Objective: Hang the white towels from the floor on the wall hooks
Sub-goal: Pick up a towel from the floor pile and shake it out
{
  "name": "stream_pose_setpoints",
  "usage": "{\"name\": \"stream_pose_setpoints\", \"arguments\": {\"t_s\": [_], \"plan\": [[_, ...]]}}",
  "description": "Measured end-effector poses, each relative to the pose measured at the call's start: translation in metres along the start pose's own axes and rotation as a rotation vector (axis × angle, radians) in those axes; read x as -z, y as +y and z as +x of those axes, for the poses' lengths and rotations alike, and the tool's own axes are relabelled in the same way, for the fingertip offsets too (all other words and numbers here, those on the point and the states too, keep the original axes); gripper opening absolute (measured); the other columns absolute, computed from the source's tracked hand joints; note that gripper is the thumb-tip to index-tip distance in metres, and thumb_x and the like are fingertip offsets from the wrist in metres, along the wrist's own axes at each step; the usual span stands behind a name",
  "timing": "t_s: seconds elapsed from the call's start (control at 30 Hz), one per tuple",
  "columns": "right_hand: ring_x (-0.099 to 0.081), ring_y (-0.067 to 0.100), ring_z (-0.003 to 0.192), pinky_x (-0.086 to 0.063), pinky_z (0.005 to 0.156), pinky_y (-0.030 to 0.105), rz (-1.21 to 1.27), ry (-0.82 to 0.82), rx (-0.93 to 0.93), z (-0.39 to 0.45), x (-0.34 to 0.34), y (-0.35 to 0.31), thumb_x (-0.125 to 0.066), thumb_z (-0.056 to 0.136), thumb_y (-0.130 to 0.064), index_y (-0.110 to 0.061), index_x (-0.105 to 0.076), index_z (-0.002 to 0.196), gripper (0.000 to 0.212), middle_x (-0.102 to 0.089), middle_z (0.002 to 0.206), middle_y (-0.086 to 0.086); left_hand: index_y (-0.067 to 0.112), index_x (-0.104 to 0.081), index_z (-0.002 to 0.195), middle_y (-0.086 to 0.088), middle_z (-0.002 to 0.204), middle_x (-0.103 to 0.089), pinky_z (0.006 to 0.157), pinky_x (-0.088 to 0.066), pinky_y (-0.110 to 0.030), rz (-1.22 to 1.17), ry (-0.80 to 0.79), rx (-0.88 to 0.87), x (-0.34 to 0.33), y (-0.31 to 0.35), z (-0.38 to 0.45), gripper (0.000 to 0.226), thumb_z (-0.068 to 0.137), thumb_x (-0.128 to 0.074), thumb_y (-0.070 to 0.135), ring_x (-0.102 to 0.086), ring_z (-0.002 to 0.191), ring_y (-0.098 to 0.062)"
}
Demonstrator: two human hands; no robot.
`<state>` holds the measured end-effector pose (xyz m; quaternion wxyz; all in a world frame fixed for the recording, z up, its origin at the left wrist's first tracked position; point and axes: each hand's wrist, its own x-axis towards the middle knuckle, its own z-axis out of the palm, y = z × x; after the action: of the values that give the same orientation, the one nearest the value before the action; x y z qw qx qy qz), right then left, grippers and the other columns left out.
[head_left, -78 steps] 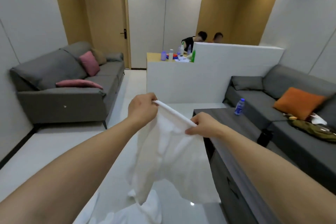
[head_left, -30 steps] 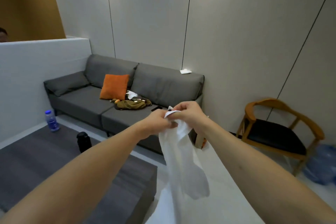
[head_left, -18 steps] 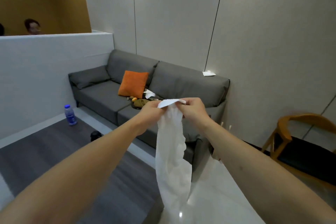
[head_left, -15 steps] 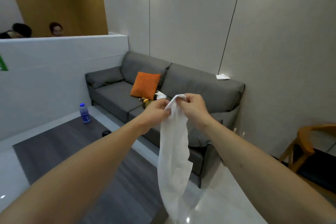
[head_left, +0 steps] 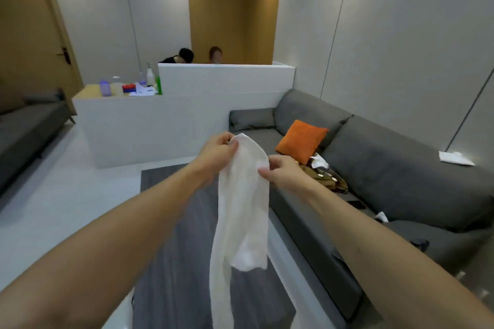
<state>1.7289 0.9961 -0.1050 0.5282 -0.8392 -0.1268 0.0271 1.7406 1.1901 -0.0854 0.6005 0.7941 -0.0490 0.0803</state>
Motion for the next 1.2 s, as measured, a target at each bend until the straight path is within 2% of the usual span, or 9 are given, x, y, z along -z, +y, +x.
{"name": "stream_pose_setpoints", "arguments": {"t_s": [0.07, 0.13, 0.27, 0.4, 0.53, 0.63, 0.8, 1.03, 1.2], "plan": [[-0.053, 0.015, 0.067, -0.040, 0.060, 0.028, 0.063, 0.042, 0.072, 0.006, -0.009, -0.007, -0.058, 0.094, -0.010, -0.008, -0.061, 0.081, 0.013, -0.058, 0.075, 0.005, 0.020, -0.066, 0.083, 0.002, 0.078, -0.065, 0.062, -0.047, -0.024, 0.038, 0.010, 0.026, 0.005, 0.003, -0.011, 0.020, 0.093, -0.051, 0.011, -0.058, 0.070, -0.012], [-0.047, 0.017, 0.069, -0.036, 0.061, 0.031, 0.105, 0.018, 0.122, 0.010, -0.017, -0.015, -0.056, 0.095, -0.017, -0.007, -0.057, 0.080, 0.018, -0.053, 0.075, 0.007, 0.019, -0.069, 0.092, -0.002, 0.088, -0.068, 0.067, -0.050, -0.025, 0.054, -0.006, 0.055, 0.010, 0.006, -0.022, 0.010, 0.093, -0.060, 0.023, -0.062, 0.075, -0.012], [-0.045, 0.007, 0.057, -0.036, 0.051, 0.023, 0.077, -0.068, 0.198, 0.014, -0.017, -0.027, -0.069, 0.084, -0.045, -0.024, -0.062, 0.066, 0.028, -0.052, 0.062, -0.007, 0.012, -0.071, 0.099, -0.011, 0.092, -0.070, 0.077, -0.053, -0.035, 0.112, -0.185, 0.045, 0.031, 0.024, -0.037, 0.050, 0.073, -0.078, 0.054, -0.066, 0.083, -0.020], [-0.050, 0.007, 0.057, -0.038, 0.054, 0.023, -0.091, -0.272, 0.170, 0.026, -0.010, -0.025, -0.087, 0.062, -0.049, -0.014, -0.067, 0.070, 0.041, -0.054, 0.061, -0.007, 0.015, -0.075, 0.089, -0.004, 0.080, -0.069, 0.065, -0.050, -0.024, 0.384, -0.207, 0.064, 0.060, 0.027, -0.039, 0.029, 0.073, -0.081, 0.038, -0.062, 0.072, -0.010], [-0.058, 0.011, 0.060, -0.044, 0.058, 0.026, -0.363, -0.456, 0.145, 0.048, -0.017, -0.023, -0.091, 0.054, -0.040, -0.013, -0.069, 0.072, 0.039, -0.062, 0.065, -0.003, 0.021, -0.077, 0.083, -0.001, 0.079, -0.073, 0.059, -0.052, -0.021, 0.376, -0.173, 0.120, 0.083, 0.021, -0.034, 0.020, 0.068, -0.087, 0.029, -0.067, 0.068, -0.007], [-0.056, 0.016, 0.058, -0.040, 0.049, 0.024, -0.662, -0.404, 0.146, 0.074, -0.028, -0.017, -0.087, 0.062, -0.031, -0.017, -0.057, 0.059, 0.034, -0.055, 0.061, -0.003, 0.020, -0.077, 0.080, -0.001, 0.077, -0.073, 0.059, -0.053, -0.022, 0.376, -0.132, 0.160, 0.101, 0.008, -0.021, 0.025, 0.062, -0.092, 0.024, -0.069, 0.071, -0.012], [-0.059, 0.017, 0.067, -0.045, 0.057, 0.027, -0.645, -0.316, 0.068, 0.159, -0.046, -0.006, -0.080, 0.074, -0.034, -0.015, -0.067, 0.067, 0.024, -0.062, 0.069, 0.000, 0.013, -0.073, 0.074, -0.005, 0.076, -0.070, 0.064, -0.046, -0.028, 0.473, 0.295, 0.185, 0.159, -0.046, 0.039, 0.025, 0.075, -0.080, 0.037, -0.064, 0.074, -0.018], [-0.065, 0.028, 0.087, -0.056, 0.077, 0.037, -0.653, -0.104, 0.052, 0.264, -0.077, -0.011, -0.068, 0.086, -0.033, -0.015, -0.073, 0.086, 0.019, -0.069, 0.089, 0.010, 0.031, -0.070, 0.074, 0.007, 0.081, -0.068, 0.063, -0.043, -0.029, 0.779, 0.480, 0.190, 0.218, -0.094, 0.116, 0.016, 0.081, -0.068, 0.045, -0.061, 0.082, -0.019], [-0.063, 0.030, 0.077, -0.054, 0.070, 0.036, -0.678, 0.067, 0.056, 0.369, -0.097, -0.041, -0.068, 0.086, -0.038, -0.015, -0.072, 0.078, 0.024, -0.068, 0.081, 0.010, 0.029, -0.072, 0.081, 0.004, 0.088, -0.068, 0.065, -0.039, -0.027, 0.800, 0.557, 0.236, 0.283, -0.108, 0.200, 0.005, 0.080, -0.072, 0.035, -0.058, 0.083, -0.018]]}}
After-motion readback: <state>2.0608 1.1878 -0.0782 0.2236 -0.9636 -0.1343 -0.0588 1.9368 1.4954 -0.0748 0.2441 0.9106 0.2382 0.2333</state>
